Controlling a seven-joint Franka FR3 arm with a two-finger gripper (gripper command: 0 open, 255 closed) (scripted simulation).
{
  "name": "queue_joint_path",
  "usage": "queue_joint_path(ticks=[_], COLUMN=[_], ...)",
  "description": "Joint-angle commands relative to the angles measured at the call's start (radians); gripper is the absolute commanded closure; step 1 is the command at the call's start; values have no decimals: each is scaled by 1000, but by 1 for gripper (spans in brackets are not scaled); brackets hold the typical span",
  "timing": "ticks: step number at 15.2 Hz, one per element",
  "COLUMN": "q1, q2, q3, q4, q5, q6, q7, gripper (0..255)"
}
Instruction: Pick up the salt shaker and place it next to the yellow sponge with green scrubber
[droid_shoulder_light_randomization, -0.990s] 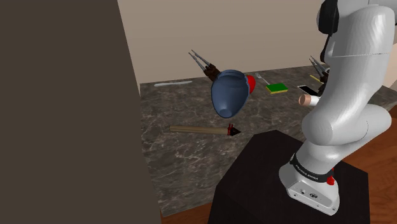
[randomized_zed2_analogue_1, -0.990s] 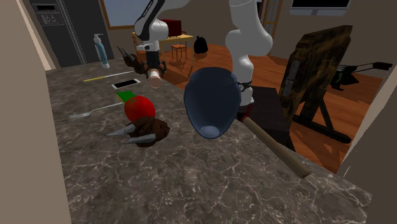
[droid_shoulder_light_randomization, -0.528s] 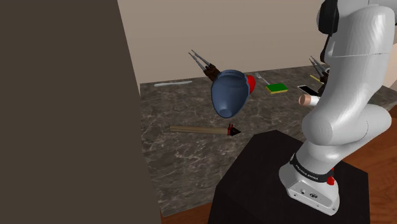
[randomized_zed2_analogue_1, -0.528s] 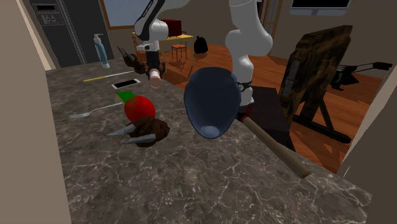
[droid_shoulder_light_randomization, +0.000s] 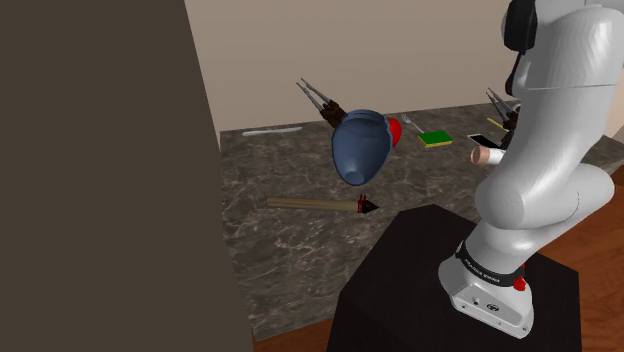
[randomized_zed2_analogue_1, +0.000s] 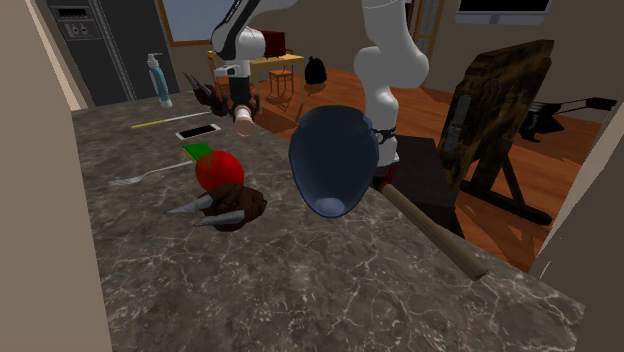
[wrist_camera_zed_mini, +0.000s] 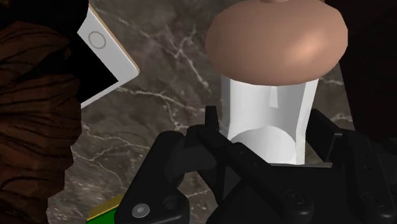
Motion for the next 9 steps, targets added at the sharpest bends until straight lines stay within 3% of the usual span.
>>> queue_joint_path(ticks=[1, 9], q1=[15, 87], q2=[-18, -115], q3=[-18, -99], q4=[6, 22], q5=[-25, -141], q6=[-14, -70], q7=[20, 106], gripper=[255, 255])
